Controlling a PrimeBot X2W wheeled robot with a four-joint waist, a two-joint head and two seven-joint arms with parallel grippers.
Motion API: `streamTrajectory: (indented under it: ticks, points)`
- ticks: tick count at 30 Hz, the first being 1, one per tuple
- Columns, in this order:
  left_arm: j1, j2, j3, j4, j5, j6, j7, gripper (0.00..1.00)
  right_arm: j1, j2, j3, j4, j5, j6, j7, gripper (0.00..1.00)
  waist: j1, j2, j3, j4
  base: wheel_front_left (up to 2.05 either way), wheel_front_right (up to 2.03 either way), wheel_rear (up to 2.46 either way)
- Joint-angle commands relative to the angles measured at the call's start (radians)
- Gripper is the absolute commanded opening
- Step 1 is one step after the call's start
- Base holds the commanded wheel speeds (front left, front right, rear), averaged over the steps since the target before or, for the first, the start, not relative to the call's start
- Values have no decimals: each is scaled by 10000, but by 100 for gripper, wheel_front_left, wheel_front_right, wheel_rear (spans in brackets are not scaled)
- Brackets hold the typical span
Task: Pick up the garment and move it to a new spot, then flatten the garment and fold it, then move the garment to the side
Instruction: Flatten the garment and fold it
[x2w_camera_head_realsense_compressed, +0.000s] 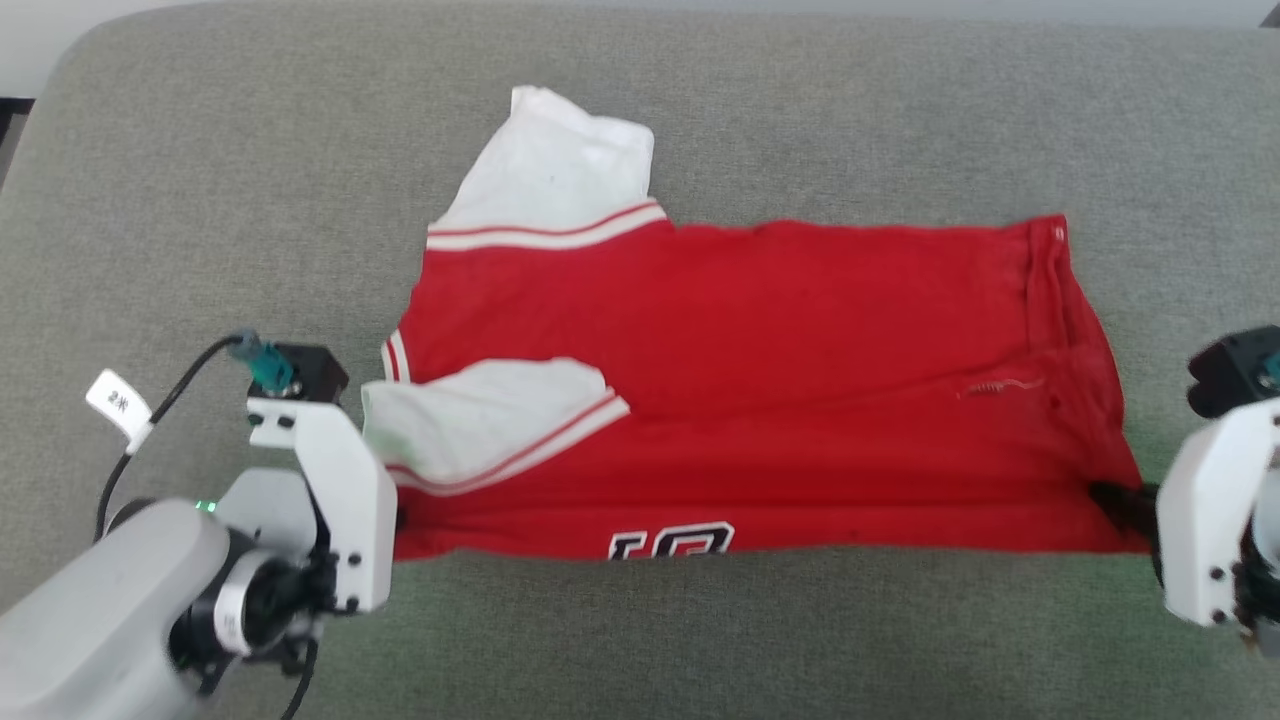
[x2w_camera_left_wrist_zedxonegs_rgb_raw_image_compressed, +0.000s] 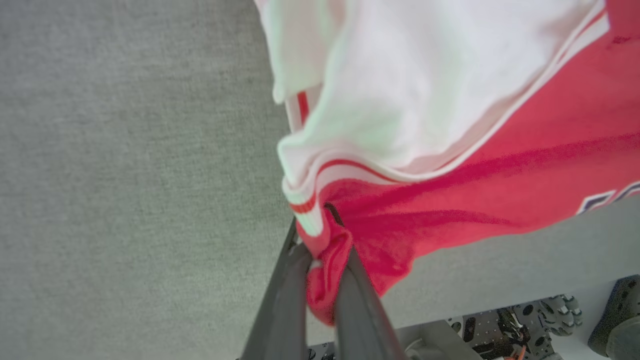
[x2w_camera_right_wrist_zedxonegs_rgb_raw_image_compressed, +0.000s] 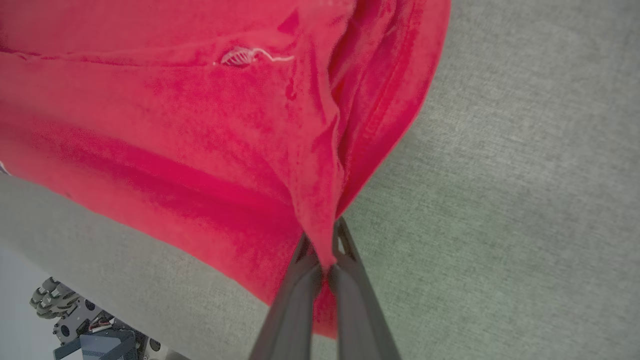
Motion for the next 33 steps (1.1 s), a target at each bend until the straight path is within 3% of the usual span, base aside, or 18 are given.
streamTrajectory:
  ticks: [1,7,12,15,16,17,18,19,25,30,33]
  points:
    - [256,235,39,-370,-29,259,111,0,233,-62,-158,-253,73,-7,192,0,0,0,-7,27,0,0,0]
    - [1011,732,12,-1713,-167,1027,174,0,1073,60,-681,-1064,159,-7,846,0,0,0,6,50,0,0,0]
    - [1564,608,-107,-1709,-193,1151,-156,0,1741,439,-829,-1126,-247,-7,674,0,0,0,81,57,0,0,0]
    - [1616,322,-203,-1177,-201,909,-305,45,1875,780,-637,-622,-540,-6,235,0,0,0,115,39,0,0,0]
    - [1578,206,-186,-993,-251,830,-377,91,1855,834,-543,-424,-642,-6,81,1,0,0,123,31,0,0,0]
    - [1545,113,-148,-758,-325,769,-403,100,1792,1003,-460,-163,-651,-6,-114,35,0,0,130,11,0,0,0]
    - [1486,39,-156,-589,-328,713,-391,100,1732,1081,-342,65,-728,-6,-311,43,0,0,132,-2,0,0,0]
    - [1419,-9,-144,-440,-357,644,-383,100,1663,1167,-208,258,-714,-6,-487,98,0,0,137,-24,0,0,0]
    - [1053,436,229,-550,-349,662,-302,100,1371,1229,-160,590,-542,-16,-1300,100,0,0,21,-201,0,0,0]
    - [502,1475,506,-1469,-77,992,238,100,1148,1406,-530,-37,-458,-4,-2331,100,0,0,-190,-559,0,0,0]
    - [-6,1779,654,-1693,145,815,342,100,932,1632,-711,-432,-586,-4,-3191,100,0,0,-217,-838,0,0,0]
